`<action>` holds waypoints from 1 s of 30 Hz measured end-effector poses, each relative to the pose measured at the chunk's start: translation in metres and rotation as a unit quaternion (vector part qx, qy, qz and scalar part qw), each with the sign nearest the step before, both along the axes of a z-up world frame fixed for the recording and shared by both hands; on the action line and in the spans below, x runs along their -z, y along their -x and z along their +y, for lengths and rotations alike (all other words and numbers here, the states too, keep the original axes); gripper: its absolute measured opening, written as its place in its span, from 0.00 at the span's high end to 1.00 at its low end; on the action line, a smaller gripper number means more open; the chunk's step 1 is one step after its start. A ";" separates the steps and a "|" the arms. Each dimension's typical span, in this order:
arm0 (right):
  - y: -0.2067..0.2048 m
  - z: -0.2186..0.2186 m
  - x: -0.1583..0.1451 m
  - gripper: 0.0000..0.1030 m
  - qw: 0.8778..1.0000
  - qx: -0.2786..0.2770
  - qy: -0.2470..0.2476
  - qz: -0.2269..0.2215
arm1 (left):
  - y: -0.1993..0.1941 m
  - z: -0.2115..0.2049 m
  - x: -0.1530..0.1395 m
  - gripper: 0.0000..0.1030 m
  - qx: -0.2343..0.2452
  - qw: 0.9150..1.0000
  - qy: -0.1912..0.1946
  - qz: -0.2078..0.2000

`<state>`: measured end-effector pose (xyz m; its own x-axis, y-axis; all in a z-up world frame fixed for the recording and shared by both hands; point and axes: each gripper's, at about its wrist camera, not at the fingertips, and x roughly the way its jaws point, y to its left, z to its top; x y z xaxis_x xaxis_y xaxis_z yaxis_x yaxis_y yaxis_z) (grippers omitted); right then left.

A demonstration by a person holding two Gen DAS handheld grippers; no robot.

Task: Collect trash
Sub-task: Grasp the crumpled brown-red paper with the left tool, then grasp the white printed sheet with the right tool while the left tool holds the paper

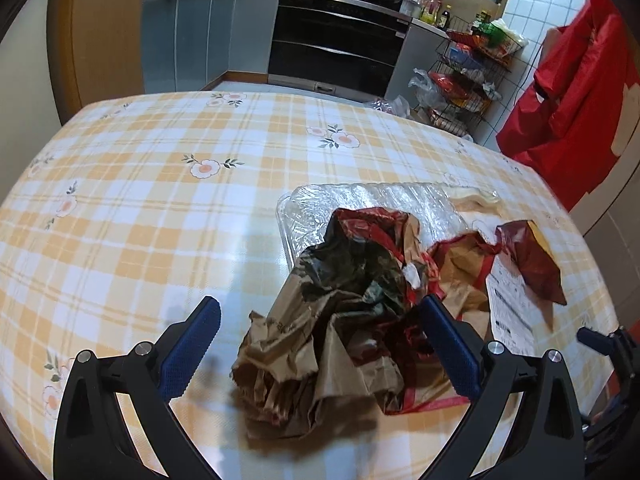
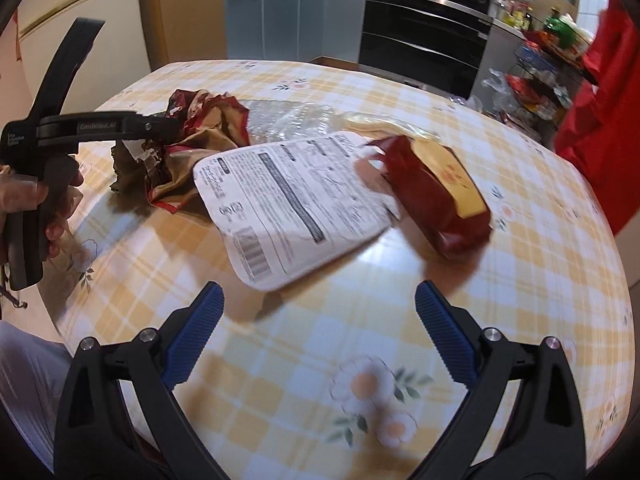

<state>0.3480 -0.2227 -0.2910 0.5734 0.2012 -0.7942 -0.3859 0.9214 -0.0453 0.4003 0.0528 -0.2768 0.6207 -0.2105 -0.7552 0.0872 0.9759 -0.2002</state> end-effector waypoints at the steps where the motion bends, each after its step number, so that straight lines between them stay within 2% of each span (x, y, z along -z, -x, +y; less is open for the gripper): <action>1: -0.002 0.003 0.001 0.08 1.000 -0.003 0.001 0.000 | 0.000 0.000 0.000 0.17 0.006 1.000 0.002 -0.003; 2: -0.005 0.007 0.001 0.08 1.000 -0.007 0.002 -0.001 | 0.001 -0.001 -0.001 0.33 0.013 1.000 0.002 -0.005; 5: -0.013 0.024 0.005 0.10 0.999 -0.024 0.026 -0.008 | 0.010 0.001 -0.003 0.42 0.023 1.000 0.006 -0.010; 12: -0.028 0.062 0.014 0.24 0.992 -0.065 0.099 -0.039 | 0.045 0.023 -0.025 0.48 0.009 0.999 0.015 -0.038; 13: -0.031 0.065 0.015 0.29 0.991 -0.068 0.104 -0.040 | 0.051 0.027 -0.029 0.48 0.006 0.999 0.015 -0.042; 14: -0.034 0.068 0.015 0.41 0.991 -0.069 0.106 -0.039 | 0.059 0.030 -0.035 0.48 0.002 0.999 0.013 -0.049; 15: -0.036 0.068 0.014 0.48 0.992 -0.067 0.104 -0.035 | 0.066 0.034 -0.040 0.48 0.000 0.998 0.012 -0.056; 17: -0.033 0.065 0.002 0.63 0.995 -0.061 0.075 -0.037 | 0.080 0.041 -0.050 0.48 -0.007 0.998 0.015 -0.069; 20: -0.022 0.062 -0.023 0.72 0.996 -0.065 0.039 -0.054 | 0.101 0.051 -0.062 0.48 -0.022 0.996 0.023 -0.083; 26: 0.001 0.039 -0.080 0.85 0.994 -0.046 -0.019 -0.096 | 0.147 0.058 -0.076 0.48 -0.034 0.994 0.037 -0.096; 30: 0.012 0.022 -0.109 0.90 0.992 -0.028 -0.048 -0.110 | 0.179 0.060 -0.086 0.48 -0.037 0.993 0.043 -0.101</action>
